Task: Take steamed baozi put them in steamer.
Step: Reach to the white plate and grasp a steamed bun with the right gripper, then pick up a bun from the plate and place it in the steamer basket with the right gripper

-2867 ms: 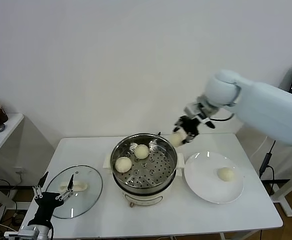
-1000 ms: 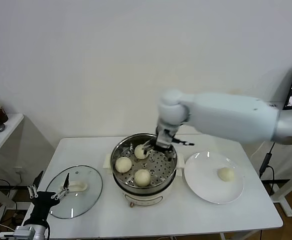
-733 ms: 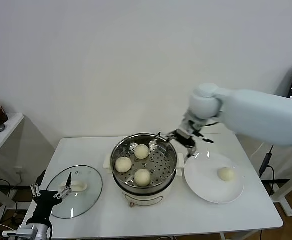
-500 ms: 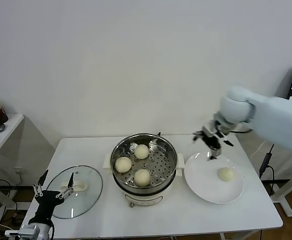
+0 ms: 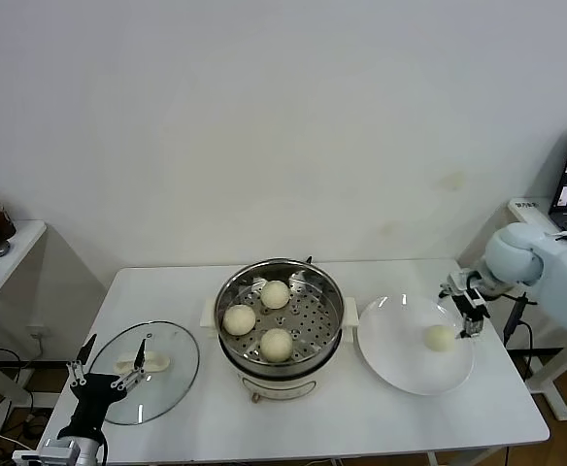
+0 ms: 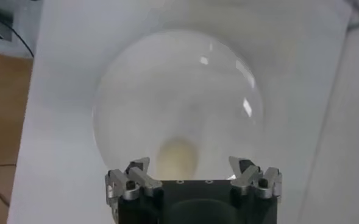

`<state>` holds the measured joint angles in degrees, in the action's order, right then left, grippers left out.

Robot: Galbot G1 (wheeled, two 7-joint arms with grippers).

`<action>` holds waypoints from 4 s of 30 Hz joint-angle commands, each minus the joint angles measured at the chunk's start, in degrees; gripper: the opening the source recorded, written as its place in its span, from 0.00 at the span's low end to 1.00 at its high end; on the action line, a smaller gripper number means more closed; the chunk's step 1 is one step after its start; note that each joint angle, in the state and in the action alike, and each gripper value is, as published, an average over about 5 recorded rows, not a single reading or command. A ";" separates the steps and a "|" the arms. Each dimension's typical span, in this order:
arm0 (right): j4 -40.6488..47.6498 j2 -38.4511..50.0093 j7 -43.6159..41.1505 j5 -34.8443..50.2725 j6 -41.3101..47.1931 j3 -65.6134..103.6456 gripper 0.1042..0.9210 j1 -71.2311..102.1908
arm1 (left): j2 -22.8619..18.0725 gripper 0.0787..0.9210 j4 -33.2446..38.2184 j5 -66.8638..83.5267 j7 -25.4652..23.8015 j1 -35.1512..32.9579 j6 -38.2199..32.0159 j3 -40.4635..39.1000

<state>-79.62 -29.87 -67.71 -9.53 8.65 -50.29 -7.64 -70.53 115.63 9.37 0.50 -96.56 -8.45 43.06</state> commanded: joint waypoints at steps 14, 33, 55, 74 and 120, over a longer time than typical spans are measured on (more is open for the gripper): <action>19.75 -12.46 2.93 -10.97 -2.36 17.09 0.88 17.66 | -0.28 0.88 -0.10 -0.13 -0.01 -0.46 -0.02 0.83; 21.16 -14.14 1.25 -11.46 -2.16 17.51 0.70 17.17 | -0.05 0.88 -0.15 -0.09 0.01 -0.72 -0.17 1.12; -14.87 -9.15 5.66 31.43 17.43 -27.76 0.44 -43.17 | 1.37 0.88 -0.77 0.07 -0.03 1.88 0.19 -1.27; -12.53 -29.76 15.74 39.45 32.93 -28.59 0.44 -28.45 | 0.19 0.88 0.03 1.10 0.03 1.91 0.12 0.82; -21.20 -12.81 30.51 36.24 30.12 -11.86 0.88 -17.46 | 1.11 0.88 -0.12 1.55 -0.04 2.03 -0.13 2.63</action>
<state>-88.38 -56.68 -51.42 21.68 39.48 -70.83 -28.96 -69.54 115.68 10.79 0.53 -94.66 -8.54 45.62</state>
